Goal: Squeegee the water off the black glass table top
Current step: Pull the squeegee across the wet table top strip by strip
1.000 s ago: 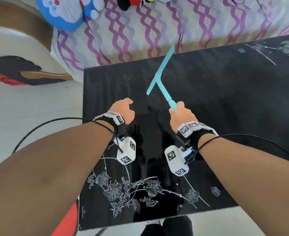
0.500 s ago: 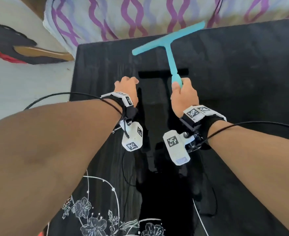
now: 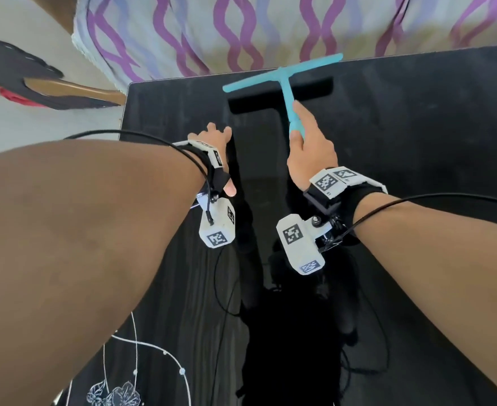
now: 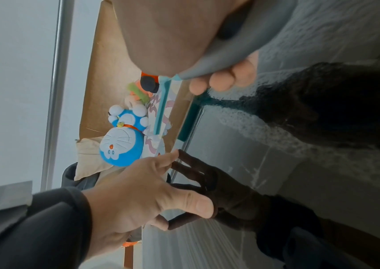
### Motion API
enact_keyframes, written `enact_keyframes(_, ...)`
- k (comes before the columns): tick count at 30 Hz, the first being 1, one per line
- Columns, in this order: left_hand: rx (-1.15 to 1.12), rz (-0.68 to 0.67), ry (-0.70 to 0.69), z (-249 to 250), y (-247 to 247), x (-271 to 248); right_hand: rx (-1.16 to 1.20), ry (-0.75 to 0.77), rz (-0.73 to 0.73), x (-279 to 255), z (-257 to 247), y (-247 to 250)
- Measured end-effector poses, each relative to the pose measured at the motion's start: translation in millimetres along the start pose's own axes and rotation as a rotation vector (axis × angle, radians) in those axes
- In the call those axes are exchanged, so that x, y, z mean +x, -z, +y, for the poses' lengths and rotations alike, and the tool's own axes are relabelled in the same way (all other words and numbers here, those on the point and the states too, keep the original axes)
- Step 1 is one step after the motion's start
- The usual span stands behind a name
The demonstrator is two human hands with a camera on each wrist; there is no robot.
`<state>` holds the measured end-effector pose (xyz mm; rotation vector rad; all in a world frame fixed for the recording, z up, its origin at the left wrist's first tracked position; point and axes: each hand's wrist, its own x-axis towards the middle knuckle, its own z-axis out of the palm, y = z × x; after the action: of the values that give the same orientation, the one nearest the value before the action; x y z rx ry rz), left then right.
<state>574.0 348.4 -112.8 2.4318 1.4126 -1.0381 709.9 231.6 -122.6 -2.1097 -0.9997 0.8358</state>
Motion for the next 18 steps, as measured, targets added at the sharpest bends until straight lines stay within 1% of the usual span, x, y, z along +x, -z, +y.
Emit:
enact_keyframes(3,0.029,-0.008,0.004,1.5,-1.7,4.0,0.023,-0.033,-0.022,9.2,-2.9,-5.9)
enact_keyframes(9,0.004,-0.027,0.02,1.1,-4.1,13.2,0.012,-0.085,0.012,27.6,-13.3,-19.3)
enact_keyframes(15,-0.021,-0.014,0.03,1.2,-8.8,17.8,-0.153,-0.09,0.033,24.1,-11.0,-19.9)
enact_keyframes(18,-0.029,-0.004,0.009,-1.6,-11.5,19.5,-0.16,-0.114,0.043,16.3,-11.2,-22.3)
